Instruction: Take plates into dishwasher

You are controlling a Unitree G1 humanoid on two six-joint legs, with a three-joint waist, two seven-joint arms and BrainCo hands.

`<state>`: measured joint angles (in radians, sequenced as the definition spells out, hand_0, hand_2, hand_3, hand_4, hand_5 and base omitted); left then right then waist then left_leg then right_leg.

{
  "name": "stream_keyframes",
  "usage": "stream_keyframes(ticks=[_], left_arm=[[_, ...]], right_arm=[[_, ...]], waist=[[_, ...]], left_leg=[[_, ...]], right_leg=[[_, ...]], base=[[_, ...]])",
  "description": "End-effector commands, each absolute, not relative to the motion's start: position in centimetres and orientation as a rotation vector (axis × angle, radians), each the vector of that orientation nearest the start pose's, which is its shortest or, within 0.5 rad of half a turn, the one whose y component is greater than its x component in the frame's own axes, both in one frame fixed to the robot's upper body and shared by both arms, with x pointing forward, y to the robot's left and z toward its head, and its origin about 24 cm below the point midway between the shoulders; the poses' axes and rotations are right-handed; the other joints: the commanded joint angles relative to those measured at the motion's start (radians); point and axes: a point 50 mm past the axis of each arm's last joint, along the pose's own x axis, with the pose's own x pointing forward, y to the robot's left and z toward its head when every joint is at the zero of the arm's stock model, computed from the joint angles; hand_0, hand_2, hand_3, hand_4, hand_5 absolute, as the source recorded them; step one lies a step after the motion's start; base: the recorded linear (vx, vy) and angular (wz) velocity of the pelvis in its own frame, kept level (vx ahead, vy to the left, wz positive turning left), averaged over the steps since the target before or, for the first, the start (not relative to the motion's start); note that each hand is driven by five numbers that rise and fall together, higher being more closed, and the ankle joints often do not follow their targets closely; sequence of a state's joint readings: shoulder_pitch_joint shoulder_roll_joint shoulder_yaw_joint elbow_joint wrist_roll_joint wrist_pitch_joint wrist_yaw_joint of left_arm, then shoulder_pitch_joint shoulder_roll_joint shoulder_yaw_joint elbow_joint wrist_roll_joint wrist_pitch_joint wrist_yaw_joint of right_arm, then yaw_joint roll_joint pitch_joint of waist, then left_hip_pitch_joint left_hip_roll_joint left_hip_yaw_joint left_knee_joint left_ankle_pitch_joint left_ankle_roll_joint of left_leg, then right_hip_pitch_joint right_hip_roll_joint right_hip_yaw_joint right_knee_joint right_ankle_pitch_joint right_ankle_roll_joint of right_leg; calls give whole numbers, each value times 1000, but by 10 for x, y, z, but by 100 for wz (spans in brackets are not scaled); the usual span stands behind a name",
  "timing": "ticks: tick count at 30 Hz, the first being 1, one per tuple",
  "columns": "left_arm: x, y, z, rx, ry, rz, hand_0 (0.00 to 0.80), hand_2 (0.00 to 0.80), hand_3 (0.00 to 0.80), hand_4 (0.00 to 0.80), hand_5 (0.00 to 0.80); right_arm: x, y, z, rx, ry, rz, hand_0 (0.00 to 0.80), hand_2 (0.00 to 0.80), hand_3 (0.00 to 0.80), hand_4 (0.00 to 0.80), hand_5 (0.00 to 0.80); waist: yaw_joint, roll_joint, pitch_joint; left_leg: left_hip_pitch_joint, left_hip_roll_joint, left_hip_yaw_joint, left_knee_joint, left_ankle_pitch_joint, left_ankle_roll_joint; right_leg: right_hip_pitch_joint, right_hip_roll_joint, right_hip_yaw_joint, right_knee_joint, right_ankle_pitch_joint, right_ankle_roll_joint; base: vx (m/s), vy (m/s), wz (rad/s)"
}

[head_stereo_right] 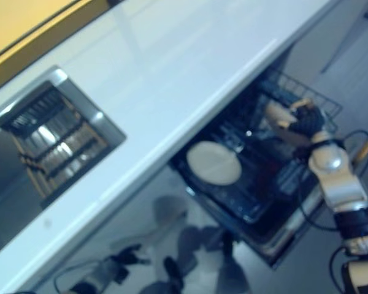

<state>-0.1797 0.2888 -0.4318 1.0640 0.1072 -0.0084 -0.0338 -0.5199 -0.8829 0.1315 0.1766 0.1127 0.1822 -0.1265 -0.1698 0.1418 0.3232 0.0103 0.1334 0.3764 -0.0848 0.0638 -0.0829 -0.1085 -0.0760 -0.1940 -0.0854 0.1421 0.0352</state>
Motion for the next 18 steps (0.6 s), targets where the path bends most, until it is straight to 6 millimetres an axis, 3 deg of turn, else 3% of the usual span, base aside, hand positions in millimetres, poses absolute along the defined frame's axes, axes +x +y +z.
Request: stream_keyframes(ticks=[1, 18], left_arm=[[195, 221, -121, 735, 903, -342, 0, 0, 0, 0, 0], [197, 218, -120, 745, 895, -364, 0, 0, 0, 0, 0]], right_arm=[[339, -267, 238, -695, -322, -244, 800, 800, 800, 800, 800], [346, -262, 242, -737, -303, -236, 800, 800, 800, 800, 800]], waist=[[22, -74, -3], [38, -69, 11]], left_leg=[[-49, -40, -28, -2, -61, 41], [-52, -40, -36, -2, -60, 40]], right_leg=[[13, 11, -27, 95, -211, -19], [7, 9, -35, 103, -216, -22]], base=[[26, -12, 3], [2, -1, 0]])
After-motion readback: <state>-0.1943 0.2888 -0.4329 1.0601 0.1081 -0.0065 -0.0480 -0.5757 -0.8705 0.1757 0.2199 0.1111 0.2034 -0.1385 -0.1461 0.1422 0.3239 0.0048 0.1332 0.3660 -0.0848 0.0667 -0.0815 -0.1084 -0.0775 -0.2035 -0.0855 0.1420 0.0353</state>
